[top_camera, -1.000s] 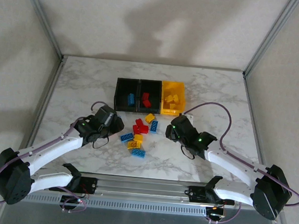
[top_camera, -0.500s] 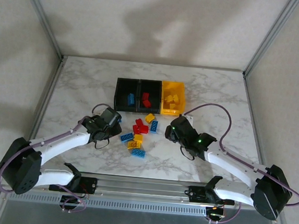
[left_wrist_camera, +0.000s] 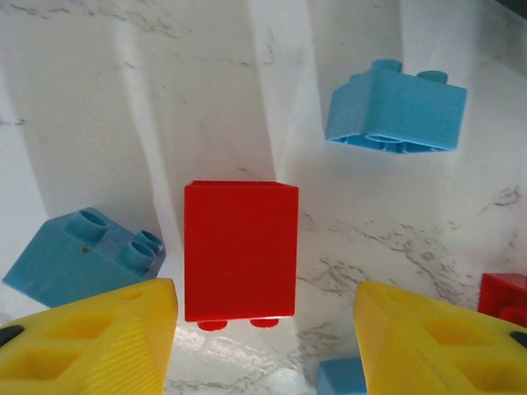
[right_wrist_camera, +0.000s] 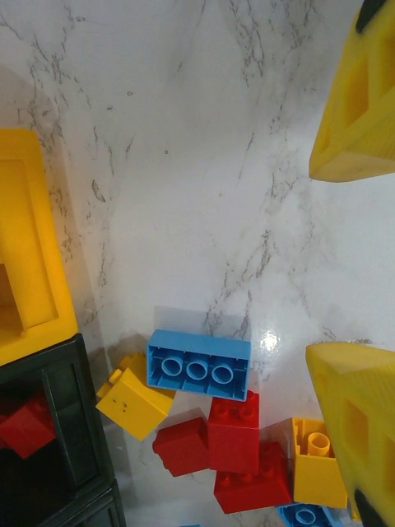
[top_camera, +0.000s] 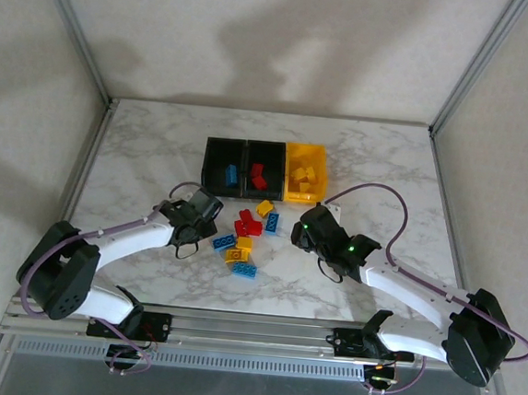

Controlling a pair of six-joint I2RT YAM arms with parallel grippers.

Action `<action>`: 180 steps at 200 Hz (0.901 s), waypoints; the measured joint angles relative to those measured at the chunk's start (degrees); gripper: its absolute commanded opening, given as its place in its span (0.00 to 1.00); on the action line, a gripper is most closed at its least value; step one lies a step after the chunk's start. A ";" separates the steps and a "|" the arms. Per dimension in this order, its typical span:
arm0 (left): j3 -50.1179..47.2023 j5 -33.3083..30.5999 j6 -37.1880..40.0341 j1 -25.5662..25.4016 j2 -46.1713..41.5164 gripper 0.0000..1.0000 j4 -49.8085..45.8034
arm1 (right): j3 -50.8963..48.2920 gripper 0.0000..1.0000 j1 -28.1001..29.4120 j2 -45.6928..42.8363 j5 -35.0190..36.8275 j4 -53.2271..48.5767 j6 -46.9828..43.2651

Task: Sort the legos into containers by color
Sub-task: Pick up the lego from the center of the table.

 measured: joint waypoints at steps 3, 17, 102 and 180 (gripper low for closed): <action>0.13 -0.22 0.04 0.00 0.17 0.59 0.00 | 0.00 0.54 0.00 0.00 0.00 0.00 0.00; 0.83 -0.87 0.31 0.11 1.22 0.59 0.24 | 0.00 0.54 0.00 0.00 0.02 0.00 0.02; 3.43 -3.13 3.10 1.44 7.61 0.39 1.68 | 0.00 0.53 0.04 -0.02 0.04 -0.04 0.44; 6.47 -2.40 5.20 1.44 7.08 0.25 0.37 | -0.13 0.53 0.04 -1.53 0.20 -0.52 0.90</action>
